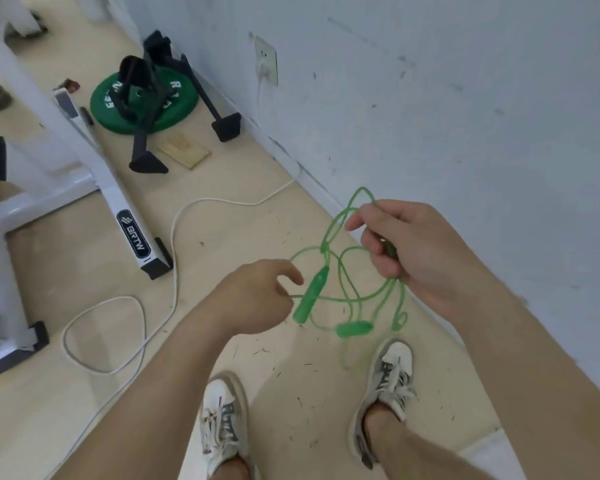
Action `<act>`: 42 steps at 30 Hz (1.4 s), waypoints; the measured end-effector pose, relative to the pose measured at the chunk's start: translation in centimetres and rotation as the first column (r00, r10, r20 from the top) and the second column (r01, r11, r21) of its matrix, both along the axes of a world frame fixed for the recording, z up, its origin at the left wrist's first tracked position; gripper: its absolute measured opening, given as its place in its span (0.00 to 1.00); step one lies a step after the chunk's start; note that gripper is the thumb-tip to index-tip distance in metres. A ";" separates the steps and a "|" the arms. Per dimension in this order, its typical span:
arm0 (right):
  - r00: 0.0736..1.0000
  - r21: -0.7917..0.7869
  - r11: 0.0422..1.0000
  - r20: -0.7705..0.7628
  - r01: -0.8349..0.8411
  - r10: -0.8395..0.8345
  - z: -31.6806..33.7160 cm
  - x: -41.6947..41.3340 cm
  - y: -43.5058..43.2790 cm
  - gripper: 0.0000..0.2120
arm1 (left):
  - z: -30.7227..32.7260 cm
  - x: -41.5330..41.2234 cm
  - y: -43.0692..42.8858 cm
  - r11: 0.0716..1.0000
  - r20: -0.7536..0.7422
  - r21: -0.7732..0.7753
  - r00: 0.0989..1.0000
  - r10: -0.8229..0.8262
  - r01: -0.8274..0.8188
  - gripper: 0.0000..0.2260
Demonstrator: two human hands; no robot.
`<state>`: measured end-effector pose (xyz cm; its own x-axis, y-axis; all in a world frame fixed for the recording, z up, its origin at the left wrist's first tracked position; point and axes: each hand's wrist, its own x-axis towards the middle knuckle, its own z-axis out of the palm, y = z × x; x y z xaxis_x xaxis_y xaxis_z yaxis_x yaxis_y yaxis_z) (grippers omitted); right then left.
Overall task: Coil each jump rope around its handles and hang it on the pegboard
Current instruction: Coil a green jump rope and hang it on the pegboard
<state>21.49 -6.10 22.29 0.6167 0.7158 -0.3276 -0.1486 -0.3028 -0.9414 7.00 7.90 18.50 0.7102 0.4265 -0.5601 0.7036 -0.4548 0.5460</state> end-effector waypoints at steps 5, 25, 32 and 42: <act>0.940 0.198 0.980 -0.336 0.009 0.059 0.8 0.8 -0.9 0.12 | 0.6 1.3 -2.2 0.890 0.084 -0.430 0.975 0.206 -0.151 0.12; 0.892 -0.343 0.880 0.193 -0.328 0.408 0.4 0.3 -0.3 0.14 | 1.9 2.3 -2.3 0.331 0.190 -0.913 0.470 0.862 -0.239 0.08; 0.687 -0.667 0.494 -0.036 -0.557 0.725 -1.0 0.5 -0.5 0.14 | 2.7 2.6 -1.7 0.241 0.155 -0.958 0.425 0.892 -0.156 0.10; 0.953 -0.183 0.964 0.198 -0.193 0.229 0.6 0.8 0.7 0.18 | 2.8 2.2 -1.8 0.666 0.409 -0.733 0.692 0.595 -0.139 0.15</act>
<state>22.30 -5.37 22.87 0.5256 0.7864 -0.3244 0.1360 -0.4541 -0.8805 9.24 6.06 21.30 0.8287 0.4547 -0.3263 0.1632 0.3612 0.9181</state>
